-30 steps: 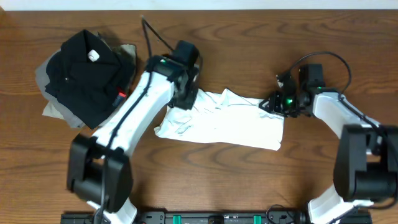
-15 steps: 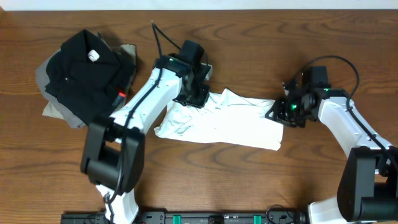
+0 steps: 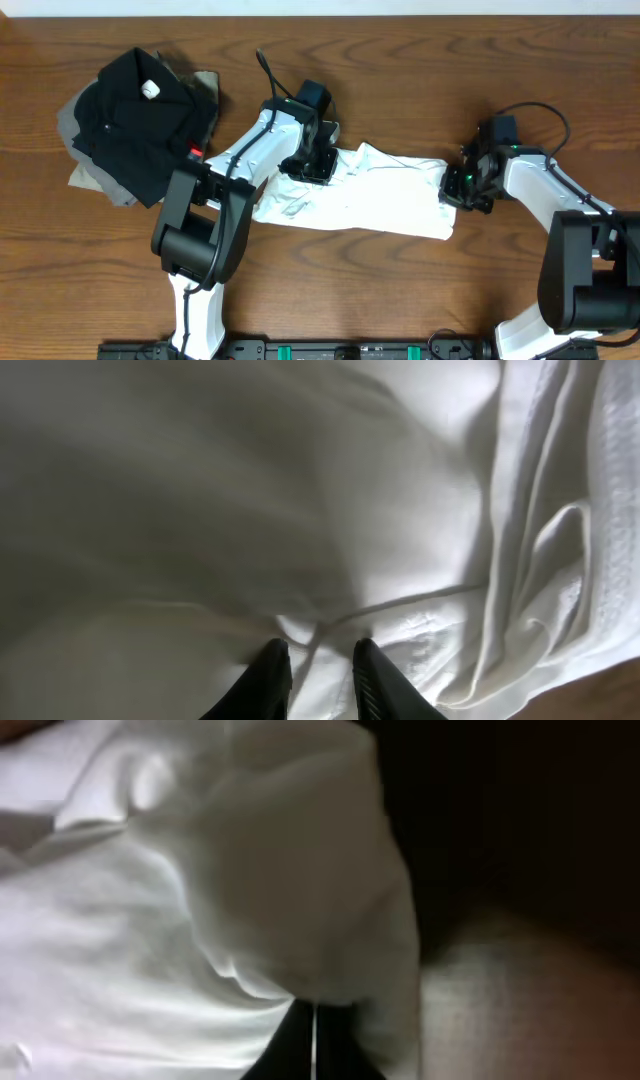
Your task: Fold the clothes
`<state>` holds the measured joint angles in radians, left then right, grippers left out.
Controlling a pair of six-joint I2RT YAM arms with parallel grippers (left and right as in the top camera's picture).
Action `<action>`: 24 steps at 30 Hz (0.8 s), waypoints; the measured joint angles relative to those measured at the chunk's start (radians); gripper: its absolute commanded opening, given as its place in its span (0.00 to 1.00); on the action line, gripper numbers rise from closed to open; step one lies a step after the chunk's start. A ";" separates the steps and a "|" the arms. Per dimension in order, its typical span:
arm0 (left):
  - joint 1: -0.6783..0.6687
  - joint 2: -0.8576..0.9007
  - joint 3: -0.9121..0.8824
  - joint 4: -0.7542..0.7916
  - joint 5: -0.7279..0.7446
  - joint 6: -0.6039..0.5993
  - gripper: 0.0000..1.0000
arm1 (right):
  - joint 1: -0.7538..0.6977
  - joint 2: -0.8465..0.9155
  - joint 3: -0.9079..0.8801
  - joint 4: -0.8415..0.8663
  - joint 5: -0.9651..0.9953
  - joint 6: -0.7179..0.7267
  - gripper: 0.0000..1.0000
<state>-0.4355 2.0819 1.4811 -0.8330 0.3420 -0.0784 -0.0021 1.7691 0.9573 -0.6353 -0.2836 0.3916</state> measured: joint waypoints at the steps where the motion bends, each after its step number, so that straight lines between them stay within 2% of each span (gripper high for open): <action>1: 0.001 0.000 0.000 0.001 0.000 0.000 0.24 | -0.007 0.003 0.002 0.015 -0.001 0.008 0.01; 6: 0.012 0.000 0.000 0.001 0.000 -0.001 0.24 | -0.080 0.020 0.017 0.076 -0.004 0.025 0.04; 9: 0.022 0.000 0.000 0.002 0.000 -0.001 0.24 | -0.142 0.031 0.035 0.087 -0.016 -0.024 0.19; 12: 0.027 0.000 0.000 0.004 0.000 -0.001 0.24 | -0.185 0.043 0.059 0.078 -0.099 -0.159 0.33; 17: 0.028 0.000 0.000 0.004 0.000 -0.001 0.24 | -0.188 0.027 0.086 0.035 -0.234 -0.306 0.34; 24: 0.028 0.000 0.000 0.010 0.000 -0.005 0.24 | -0.086 -0.125 0.114 -0.008 -0.266 -0.334 0.40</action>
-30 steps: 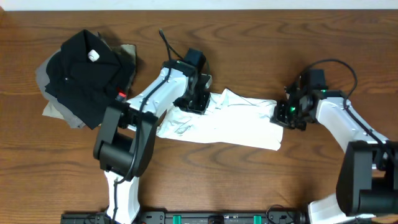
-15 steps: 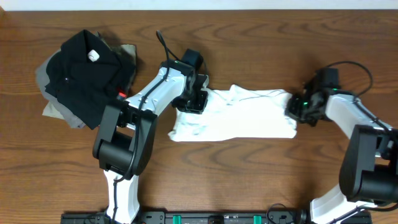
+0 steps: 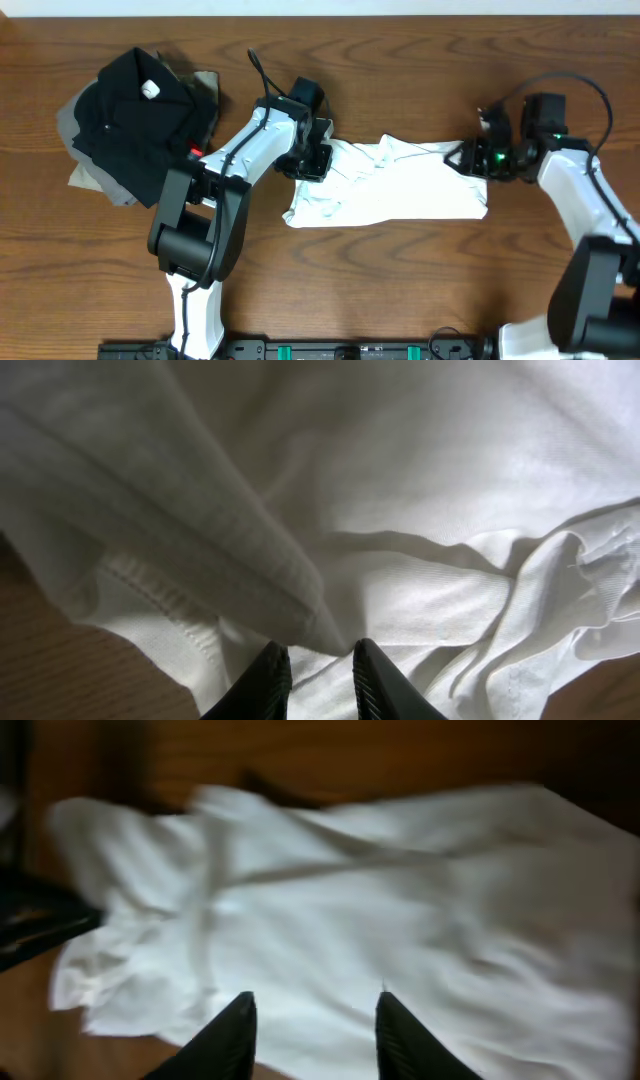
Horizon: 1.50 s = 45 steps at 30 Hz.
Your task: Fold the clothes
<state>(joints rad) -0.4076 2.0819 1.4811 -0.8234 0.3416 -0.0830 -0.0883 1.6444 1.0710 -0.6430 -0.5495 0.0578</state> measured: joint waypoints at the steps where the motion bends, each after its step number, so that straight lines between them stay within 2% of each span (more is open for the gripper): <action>1: 0.000 0.000 0.000 0.004 0.000 -0.003 0.24 | 0.030 -0.011 0.007 -0.007 0.006 0.005 0.42; 6: 0.015 0.000 0.000 0.013 0.000 -0.031 0.24 | 0.193 0.008 0.013 -0.005 0.057 0.045 0.55; 10: 0.039 0.000 0.000 0.013 0.000 -0.044 0.24 | 0.306 0.071 0.013 0.032 0.118 0.084 0.61; 14: 0.046 0.000 0.000 0.013 0.000 -0.048 0.25 | 0.370 0.125 0.013 0.072 0.171 0.105 0.64; 16: 0.045 0.000 0.000 0.013 0.000 -0.048 0.25 | 0.397 0.151 0.013 0.093 0.204 0.119 0.58; 21: 0.045 0.000 0.000 0.013 0.000 -0.048 0.25 | 0.451 0.199 0.013 0.129 0.294 0.149 0.22; 22: 0.045 0.000 0.000 0.013 0.000 -0.048 0.25 | 0.454 0.199 0.013 0.127 0.304 0.154 0.18; 30: 0.045 0.000 0.000 0.022 0.000 -0.048 0.25 | 0.461 0.198 0.048 -0.020 0.439 0.175 0.12; 35: 0.045 0.000 0.000 0.029 0.000 -0.048 0.25 | 0.458 0.198 0.072 -0.098 0.517 0.176 0.13; 40: 0.045 0.000 0.000 0.033 0.000 -0.040 0.25 | 0.457 0.187 0.079 -0.102 0.547 0.159 0.13; 43: 0.045 0.000 0.000 0.035 0.000 -0.035 0.25 | 0.457 0.168 0.084 -0.105 0.559 0.144 0.10; 44: 0.045 0.000 0.000 0.035 0.000 -0.031 0.25 | 0.457 0.162 0.088 -0.105 0.565 0.143 0.17; 45: 0.045 0.000 0.000 0.035 0.000 -0.024 0.25 | 0.456 0.158 0.091 -0.105 0.568 0.145 0.34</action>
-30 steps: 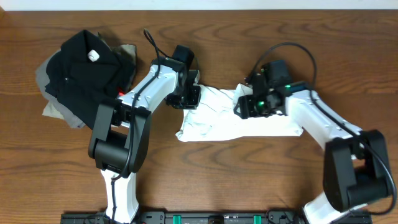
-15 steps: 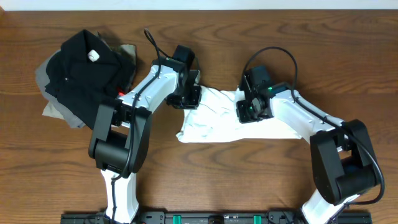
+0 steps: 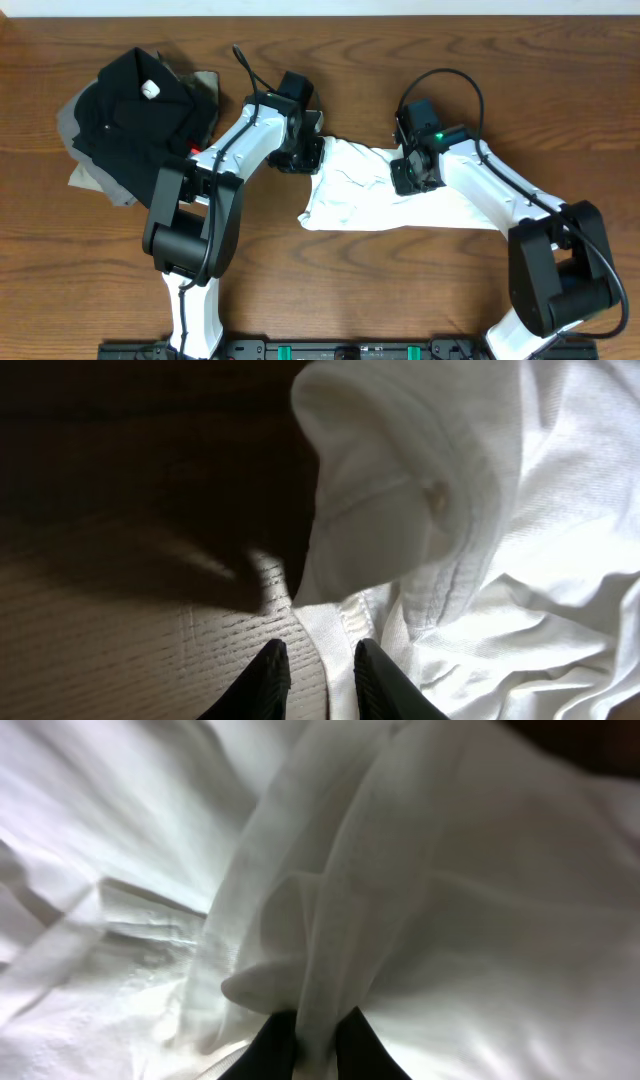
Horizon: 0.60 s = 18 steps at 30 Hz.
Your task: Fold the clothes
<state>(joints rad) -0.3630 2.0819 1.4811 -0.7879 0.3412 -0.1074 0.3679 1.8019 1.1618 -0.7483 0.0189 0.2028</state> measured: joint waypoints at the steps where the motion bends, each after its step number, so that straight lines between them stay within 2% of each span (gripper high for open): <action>1: 0.000 0.000 0.000 0.000 0.000 0.002 0.25 | -0.002 -0.004 0.003 0.001 0.000 0.002 0.45; 4: 0.000 0.000 0.000 0.000 0.000 0.006 0.25 | -0.008 -0.010 0.005 0.000 -0.011 -0.006 0.59; 6: 0.000 0.000 0.000 0.000 0.000 0.007 0.25 | -0.011 -0.010 0.005 0.003 -0.034 0.000 0.75; 7: 0.000 0.000 0.000 0.000 0.000 0.007 0.25 | -0.011 -0.010 0.005 0.006 -0.048 0.000 0.76; 11: 0.000 0.000 0.000 0.000 0.000 0.007 0.25 | -0.008 -0.010 0.005 0.011 -0.068 0.026 0.76; 18: 0.000 0.000 0.000 0.000 0.001 0.007 0.25 | -0.004 0.009 0.008 0.068 -0.072 0.105 0.67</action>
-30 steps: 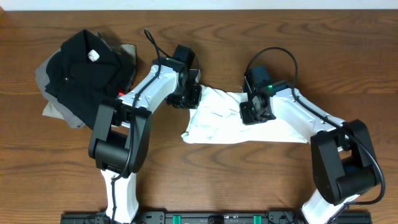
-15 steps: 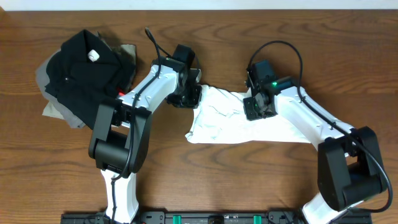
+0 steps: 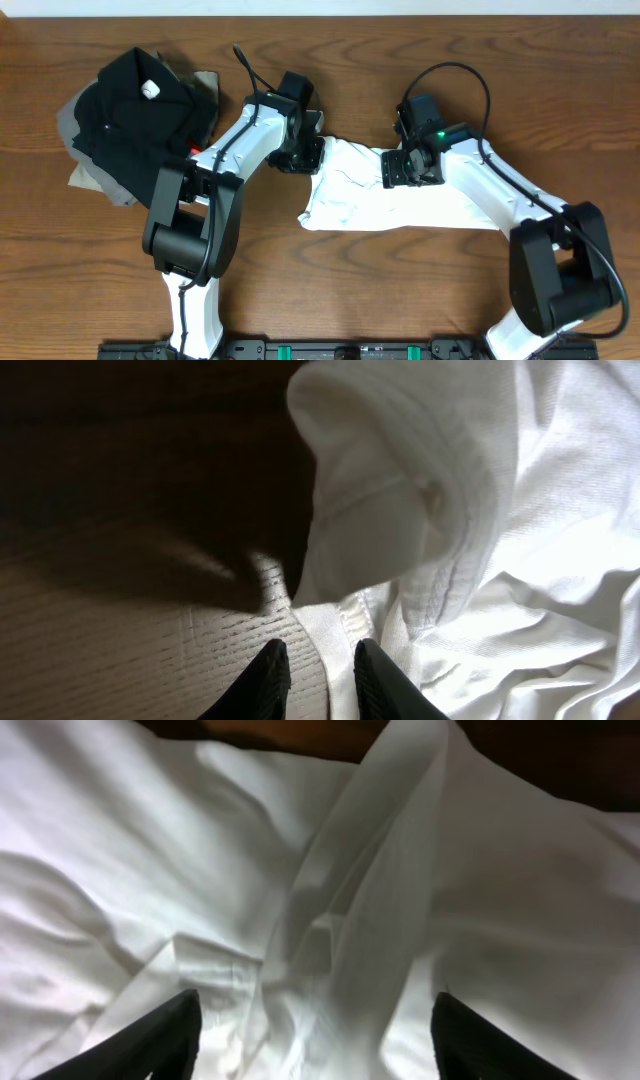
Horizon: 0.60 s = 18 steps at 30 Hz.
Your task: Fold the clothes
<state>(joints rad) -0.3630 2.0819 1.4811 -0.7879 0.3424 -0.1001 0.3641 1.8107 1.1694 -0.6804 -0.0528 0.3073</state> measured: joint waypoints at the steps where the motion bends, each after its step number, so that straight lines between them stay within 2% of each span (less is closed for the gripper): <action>1: 0.000 0.000 0.000 0.000 0.004 0.000 0.25 | 0.000 0.014 0.001 0.005 0.000 0.009 0.65; 5: 0.000 0.000 0.000 -0.003 0.057 0.000 0.24 | 0.000 0.071 0.001 0.008 0.003 0.033 0.49; 10: 0.000 0.000 0.000 -0.009 0.206 0.021 0.24 | 0.001 0.080 0.008 0.002 0.023 0.047 0.31; 13: 0.000 0.000 0.000 -0.001 0.311 0.048 0.24 | 0.001 0.080 0.009 -0.002 0.024 0.051 0.13; 18: -0.007 0.000 0.000 0.000 0.420 0.065 0.25 | 0.001 0.080 0.009 -0.007 0.024 0.053 0.02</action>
<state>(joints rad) -0.3698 2.0815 1.4811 -0.7876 0.7628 -0.0349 0.3649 1.8912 1.1786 -0.6872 -0.0288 0.3607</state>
